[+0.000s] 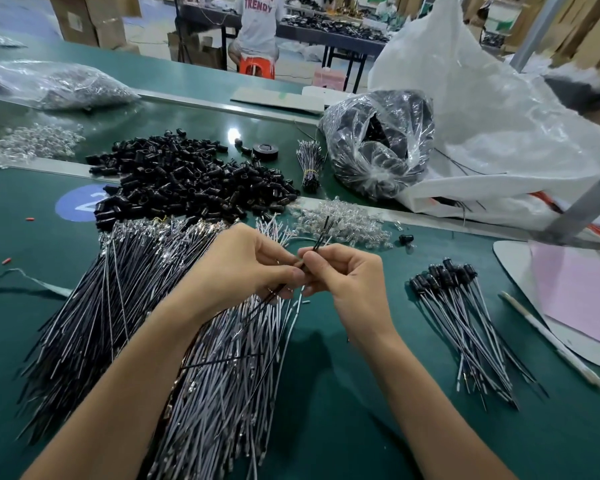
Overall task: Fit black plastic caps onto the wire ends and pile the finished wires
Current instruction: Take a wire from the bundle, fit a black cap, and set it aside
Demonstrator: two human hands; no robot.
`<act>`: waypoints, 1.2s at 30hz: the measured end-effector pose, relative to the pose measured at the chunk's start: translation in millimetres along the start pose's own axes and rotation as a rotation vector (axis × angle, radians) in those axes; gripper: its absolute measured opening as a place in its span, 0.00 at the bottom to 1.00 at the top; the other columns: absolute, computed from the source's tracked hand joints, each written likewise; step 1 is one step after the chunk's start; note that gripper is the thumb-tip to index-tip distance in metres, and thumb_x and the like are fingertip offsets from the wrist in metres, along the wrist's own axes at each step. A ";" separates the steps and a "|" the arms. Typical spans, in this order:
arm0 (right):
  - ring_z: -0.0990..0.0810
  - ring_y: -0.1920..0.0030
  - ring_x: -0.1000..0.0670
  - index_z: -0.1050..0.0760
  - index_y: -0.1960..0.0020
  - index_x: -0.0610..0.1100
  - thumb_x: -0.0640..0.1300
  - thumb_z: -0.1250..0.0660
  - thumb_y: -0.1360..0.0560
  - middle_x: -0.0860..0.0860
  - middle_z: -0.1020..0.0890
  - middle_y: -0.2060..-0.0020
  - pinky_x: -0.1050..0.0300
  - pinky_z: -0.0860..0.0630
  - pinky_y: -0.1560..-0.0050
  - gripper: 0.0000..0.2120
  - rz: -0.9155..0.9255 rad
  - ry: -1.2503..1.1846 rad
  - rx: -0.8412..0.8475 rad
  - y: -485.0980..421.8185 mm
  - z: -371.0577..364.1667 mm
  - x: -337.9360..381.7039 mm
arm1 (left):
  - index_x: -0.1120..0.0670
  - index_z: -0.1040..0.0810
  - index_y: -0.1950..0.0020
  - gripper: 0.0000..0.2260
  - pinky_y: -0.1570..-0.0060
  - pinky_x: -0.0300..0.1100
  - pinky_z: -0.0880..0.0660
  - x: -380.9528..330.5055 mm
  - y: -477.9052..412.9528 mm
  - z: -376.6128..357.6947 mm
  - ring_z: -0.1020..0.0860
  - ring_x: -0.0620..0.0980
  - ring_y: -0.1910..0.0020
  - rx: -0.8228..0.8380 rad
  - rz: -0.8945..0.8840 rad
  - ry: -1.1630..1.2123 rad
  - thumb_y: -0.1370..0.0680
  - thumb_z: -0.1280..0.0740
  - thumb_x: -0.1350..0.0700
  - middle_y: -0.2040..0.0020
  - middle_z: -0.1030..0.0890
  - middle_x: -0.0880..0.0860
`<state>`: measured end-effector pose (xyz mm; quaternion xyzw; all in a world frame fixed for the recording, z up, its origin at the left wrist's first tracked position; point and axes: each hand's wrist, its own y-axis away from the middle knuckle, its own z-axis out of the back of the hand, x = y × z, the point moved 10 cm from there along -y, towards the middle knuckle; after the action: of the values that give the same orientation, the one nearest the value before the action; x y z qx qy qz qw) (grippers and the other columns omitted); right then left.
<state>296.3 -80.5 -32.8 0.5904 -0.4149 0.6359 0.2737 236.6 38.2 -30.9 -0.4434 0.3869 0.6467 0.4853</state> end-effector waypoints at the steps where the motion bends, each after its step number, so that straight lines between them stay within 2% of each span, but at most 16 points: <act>1: 0.17 0.68 0.48 0.18 0.57 0.40 0.34 0.31 0.24 0.44 0.15 0.66 0.60 0.22 0.68 0.06 0.012 0.019 -0.029 -0.1 2.8 0.8 | 0.56 0.13 0.55 0.04 0.66 0.40 0.19 0.1 0.4 3.3 0.15 0.50 0.65 -0.008 0.006 0.019 0.29 0.25 0.62 0.64 0.15 0.56; 6: 0.16 0.67 0.49 0.20 0.54 0.39 0.33 0.33 0.24 0.45 0.14 0.64 0.62 0.22 0.67 0.04 0.020 -0.025 -0.150 -2.6 22.3 2.1 | 0.59 0.15 0.57 0.03 0.64 0.43 0.18 -1.7 4.6 14.9 0.16 0.52 0.66 -0.016 0.012 0.045 0.30 0.25 0.65 0.64 0.15 0.58; 10: 0.16 0.67 0.49 0.23 0.55 0.37 0.33 0.31 0.24 0.45 0.14 0.64 0.62 0.22 0.67 0.02 0.010 -0.038 -0.136 -2.2 17.8 0.7 | 0.56 0.15 0.57 0.05 0.70 0.38 0.23 -5.0 5.0 4.4 0.19 0.48 0.69 -0.009 -0.012 -0.103 0.31 0.22 0.62 0.65 0.15 0.54; 13: 0.16 0.67 0.48 0.24 0.56 0.36 0.33 0.32 0.24 0.44 0.14 0.64 0.61 0.22 0.68 0.03 -0.003 -0.073 -0.158 -2.0 21.0 0.3 | 0.57 0.15 0.61 0.03 0.73 0.37 0.25 -5.2 3.4 5.6 0.21 0.45 0.72 -0.043 -0.013 -0.055 0.31 0.23 0.63 0.68 0.16 0.54; 17: 0.16 0.68 0.48 0.24 0.58 0.38 0.34 0.33 0.23 0.45 0.15 0.66 0.61 0.23 0.69 0.06 -0.013 -0.100 -0.210 0.3 27.7 0.7 | 0.60 0.16 0.62 0.02 0.74 0.38 0.23 -2.9 4.0 14.9 0.20 0.48 0.71 -0.126 0.005 0.062 0.30 0.24 0.65 0.68 0.17 0.59; 21: 0.19 0.69 0.51 0.24 0.56 0.37 0.35 0.34 0.22 0.46 0.16 0.67 0.62 0.24 0.68 0.05 -0.021 -0.181 -0.318 0.9 47.5 2.8 | 0.59 0.16 0.59 0.02 0.73 0.35 0.24 -1.1 13.0 46.9 0.18 0.49 0.69 -0.285 0.044 0.081 0.30 0.25 0.62 0.66 0.16 0.55; 23: 0.20 0.69 0.52 0.23 0.55 0.36 0.35 0.34 0.22 0.47 0.16 0.67 0.62 0.24 0.68 0.04 -0.022 -0.200 -0.357 0.9 57.7 3.8 | 0.53 0.16 0.61 0.03 0.69 0.38 0.22 -4.8 22.8 75.5 0.17 0.49 0.69 -0.396 0.041 -0.110 0.31 0.23 0.58 0.68 0.16 0.51; 25: 0.20 0.69 0.53 0.23 0.54 0.37 0.35 0.34 0.22 0.48 0.16 0.67 0.63 0.24 0.68 0.03 -0.019 -0.187 -0.364 1.0 61.2 4.4 | 0.49 0.17 0.63 0.06 0.63 0.44 0.20 -5.7 31.0 96.2 0.18 0.50 0.69 -0.447 0.091 -0.422 0.33 0.21 0.55 0.70 0.17 0.49; 27: 0.20 0.69 0.53 0.23 0.54 0.36 0.35 0.34 0.22 0.48 0.16 0.67 0.63 0.24 0.68 0.03 -0.020 -0.162 -0.359 1.1 60.6 3.8 | 0.46 0.18 0.60 0.07 0.55 0.48 0.20 0.4 35.6 104.4 0.18 0.53 0.62 -0.440 0.210 -0.694 0.32 0.21 0.51 0.65 0.16 0.50; 29: 0.20 0.68 0.53 0.22 0.53 0.35 0.35 0.33 0.22 0.48 0.16 0.67 0.63 0.24 0.68 0.03 -0.024 -0.131 -0.350 1.0 59.5 2.6 | 0.45 0.19 0.58 0.08 0.54 0.44 0.25 6.4 39.8 102.9 0.21 0.54 0.56 -0.426 0.316 -0.920 0.31 0.23 0.46 0.58 0.17 0.50; 31: 0.20 0.68 0.53 0.23 0.52 0.34 0.36 0.33 0.22 0.47 0.16 0.67 0.63 0.24 0.68 0.04 -0.023 -0.106 -0.338 0.4 58.2 2.0 | 0.45 0.20 0.60 0.09 0.57 0.43 0.29 5.7 40.9 96.6 0.23 0.54 0.56 -0.436 0.329 -1.014 0.30 0.24 0.42 0.57 0.19 0.49; 34: 0.20 0.68 0.52 0.23 0.51 0.32 0.36 0.33 0.22 0.47 0.16 0.67 0.62 0.24 0.68 0.05 -0.020 -0.071 -0.331 0.1 58.3 1.7 | 0.45 0.19 0.61 0.05 0.58 0.44 0.27 -2.9 33.2 78.3 0.22 0.53 0.55 -0.436 0.205 -0.973 0.28 0.25 0.48 0.58 0.21 0.48; 36: 0.20 0.68 0.52 0.23 0.53 0.34 0.36 0.33 0.22 0.47 0.16 0.67 0.61 0.24 0.68 0.05 -0.019 -0.044 -0.326 0.5 57.6 1.4 | 0.45 0.16 0.58 0.02 0.56 0.45 0.26 -4.5 25.0 64.0 0.21 0.54 0.54 -0.392 0.167 -0.987 0.26 0.26 0.50 0.55 0.19 0.49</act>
<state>325.9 -130.0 -33.9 0.5559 -0.5126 0.5447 0.3628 200.2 90.7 -5.2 -0.1368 0.0190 0.8748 0.4643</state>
